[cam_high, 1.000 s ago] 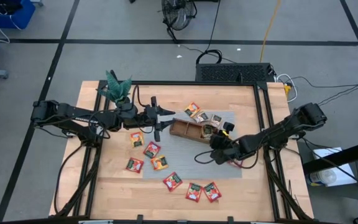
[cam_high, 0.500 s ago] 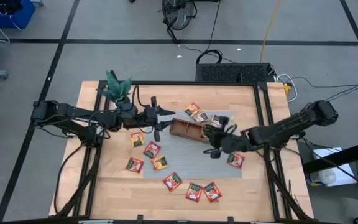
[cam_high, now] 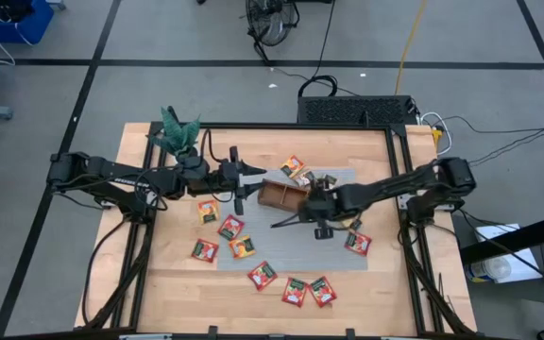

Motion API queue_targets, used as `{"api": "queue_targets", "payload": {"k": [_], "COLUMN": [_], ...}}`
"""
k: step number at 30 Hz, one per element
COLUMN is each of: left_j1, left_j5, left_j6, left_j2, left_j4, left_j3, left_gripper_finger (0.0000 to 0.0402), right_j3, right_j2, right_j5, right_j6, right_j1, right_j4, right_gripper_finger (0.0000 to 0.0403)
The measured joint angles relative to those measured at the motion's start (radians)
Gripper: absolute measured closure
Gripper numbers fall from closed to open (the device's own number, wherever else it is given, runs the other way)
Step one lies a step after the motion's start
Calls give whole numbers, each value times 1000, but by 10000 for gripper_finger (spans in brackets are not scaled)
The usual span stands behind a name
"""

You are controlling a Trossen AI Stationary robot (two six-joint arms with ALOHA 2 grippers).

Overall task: Pick & Place Tea
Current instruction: Put the brown tea into the right part of the wooden organizer

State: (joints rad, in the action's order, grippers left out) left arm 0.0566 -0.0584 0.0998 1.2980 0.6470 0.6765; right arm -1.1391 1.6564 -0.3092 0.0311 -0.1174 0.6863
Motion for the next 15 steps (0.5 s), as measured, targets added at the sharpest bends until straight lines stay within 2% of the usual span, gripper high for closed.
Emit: {"api": "queue_targets", "payload": {"k": [7, 15], "left_j1": [0, 0], "left_j5": [0, 0], "left_j6": [0, 0], "left_j2": [0, 0], "left_j4": [0, 0], "left_j3": [0, 0], "left_gripper_finger": [245, 245], "right_j3": [22, 30], "right_j2": [52, 86], "right_j5": [6, 84], "right_j6": [-4, -6], "right_j1": [19, 21], "right_j4": [-6, -28], "right_gripper_finger": [403, 403]}}
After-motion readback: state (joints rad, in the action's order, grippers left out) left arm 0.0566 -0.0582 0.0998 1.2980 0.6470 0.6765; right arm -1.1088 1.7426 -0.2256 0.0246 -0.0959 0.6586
